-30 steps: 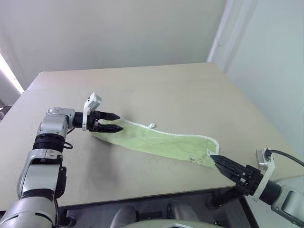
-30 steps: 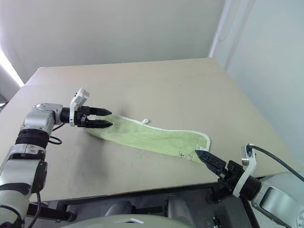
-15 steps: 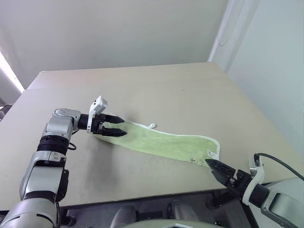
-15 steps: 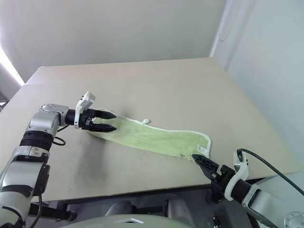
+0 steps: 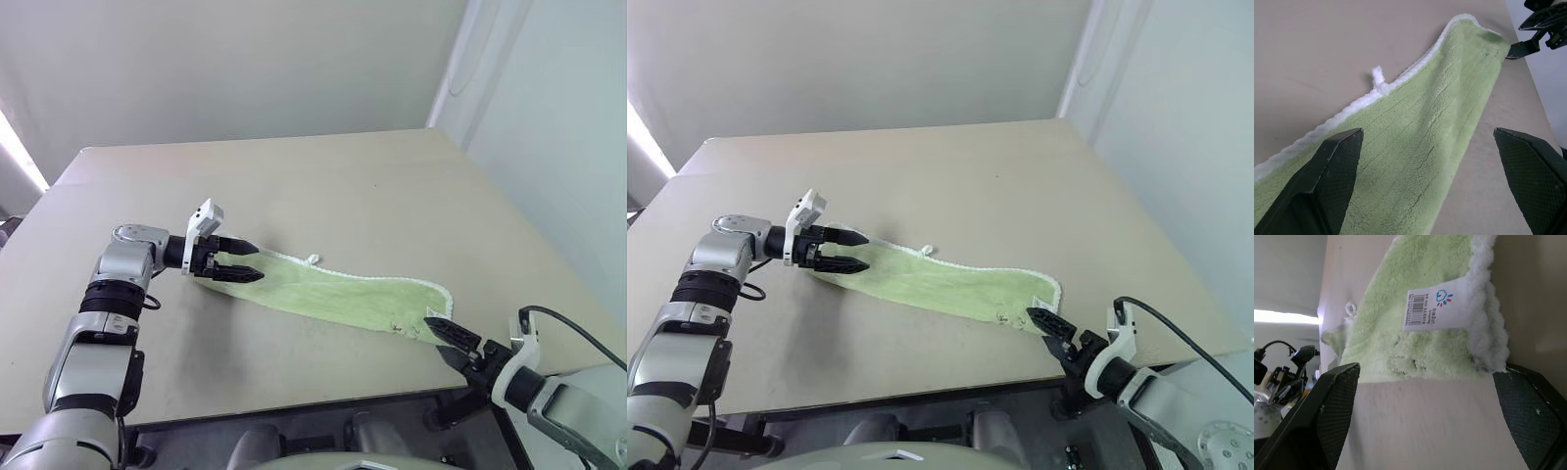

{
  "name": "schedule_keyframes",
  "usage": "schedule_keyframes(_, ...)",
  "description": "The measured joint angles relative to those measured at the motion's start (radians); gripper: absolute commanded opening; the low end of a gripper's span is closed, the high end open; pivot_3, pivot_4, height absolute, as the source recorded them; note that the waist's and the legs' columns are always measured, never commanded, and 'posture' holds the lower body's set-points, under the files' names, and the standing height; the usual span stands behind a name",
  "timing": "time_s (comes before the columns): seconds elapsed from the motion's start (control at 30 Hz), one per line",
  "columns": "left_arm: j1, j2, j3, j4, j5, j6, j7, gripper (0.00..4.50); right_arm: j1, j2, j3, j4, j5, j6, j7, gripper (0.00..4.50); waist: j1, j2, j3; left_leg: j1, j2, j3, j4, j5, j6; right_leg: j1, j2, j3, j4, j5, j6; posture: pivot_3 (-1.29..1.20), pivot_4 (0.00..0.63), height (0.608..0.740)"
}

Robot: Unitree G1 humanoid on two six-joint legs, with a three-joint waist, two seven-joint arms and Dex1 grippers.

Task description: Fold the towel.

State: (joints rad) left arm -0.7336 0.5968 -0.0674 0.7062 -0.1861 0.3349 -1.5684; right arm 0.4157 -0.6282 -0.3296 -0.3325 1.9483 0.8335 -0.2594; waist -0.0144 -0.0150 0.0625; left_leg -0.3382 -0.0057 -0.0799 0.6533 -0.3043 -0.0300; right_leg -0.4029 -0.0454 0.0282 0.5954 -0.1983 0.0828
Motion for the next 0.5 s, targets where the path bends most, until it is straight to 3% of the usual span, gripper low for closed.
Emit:
schedule_keyframes(0.03, 0.002, 0.0, 0.0, 0.0, 0.0, 0.0, 0.0, 4.5, -0.004, 0.0, 0.001, 0.002, 0.0, -0.001, -0.003, 4.47, 0.0, 0.0, 0.0, 0.0, 0.0, 0.0, 0.0, 0.0, 0.0, 0.0, 0.0, 0.0, 0.0, 0.0, 0.0, 0.0, 0.0, 0.74)
schedule_keyframes(0.13, 0.016, 0.0, 0.0, 0.0, 0.0, -0.003, 0.005, 4.5, -0.018, 0.007, 0.007, 0.009, -0.001, -0.009, -0.027, 3.84, 0.0, 0.0, 0.0, 0.0, 0.001, 0.0, 0.001, 0.0, 0.0, 0.0, 0.0, 0.0, -0.001, 0.0, 0.0, 0.0, 0.0, 0.74)
schedule_keyframes(0.47, 0.021, 0.0, 0.001, 0.003, 0.0, -0.02, 0.033, 4.5, -0.082, 0.025, 0.009, 0.062, -0.028, -0.072, -0.126, 0.19, 0.002, 0.001, 0.0, -0.001, 0.0, 0.0, -0.004, 0.0, 0.0, -0.003, 0.001, 0.0, 0.0, 0.0, -0.001, 0.0, 0.0, 0.74)
schedule_keyframes(0.5, 0.021, 0.0, 0.001, 0.005, 0.0, -0.021, 0.038, 4.5, -0.085, 0.025, 0.008, 0.063, -0.028, -0.077, -0.131, 0.06, 0.002, 0.001, 0.0, -0.001, 0.0, 0.0, -0.004, -0.001, 0.001, -0.003, 0.001, 0.0, 0.0, -0.001, -0.001, 0.0, 0.0, 0.74)
